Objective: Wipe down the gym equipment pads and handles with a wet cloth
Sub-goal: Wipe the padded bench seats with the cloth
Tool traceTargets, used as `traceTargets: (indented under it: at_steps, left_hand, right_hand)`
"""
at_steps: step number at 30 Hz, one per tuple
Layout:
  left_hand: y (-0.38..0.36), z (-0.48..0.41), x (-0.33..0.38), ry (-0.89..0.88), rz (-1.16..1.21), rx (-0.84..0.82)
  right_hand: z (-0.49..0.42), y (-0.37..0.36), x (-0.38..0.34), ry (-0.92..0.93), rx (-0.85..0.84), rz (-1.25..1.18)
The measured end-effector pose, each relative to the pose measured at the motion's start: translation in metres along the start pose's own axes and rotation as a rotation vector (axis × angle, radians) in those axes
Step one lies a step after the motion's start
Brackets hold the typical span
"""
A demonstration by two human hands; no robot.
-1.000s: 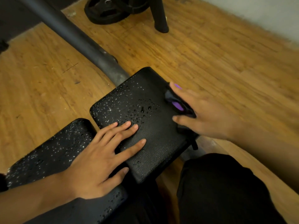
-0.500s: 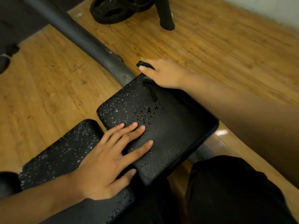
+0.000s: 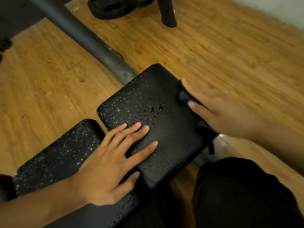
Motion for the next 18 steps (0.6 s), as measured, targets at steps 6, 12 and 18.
traceTargets:
  at_steps: [6, 12, 18]
  left_hand:
    - [0.0, 0.002, -0.001, 0.004, 0.007, -0.019]
    - [0.001, 0.002, 0.001, 0.015, 0.01, -0.028]
    - [0.002, 0.002, 0.002, 0.01, -0.004, -0.015]
  right_hand:
    - [-0.141, 0.002, -0.019, -0.106, -0.049, -0.015]
    - [-0.098, -0.001, -0.018, -0.057, -0.024, 0.027]
    - [0.042, 0.002, 0.002, -0.091, -0.005, -0.037]
Point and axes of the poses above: each hand's wrist, its own z-axis away from the middle knuckle, its own y-axis out of the back of the hand, x = y × z, the point moved 5 cm from there along -z, towards the middle knuckle, and after that the axes turned 13 degrees about z, right-handed, at the moved point
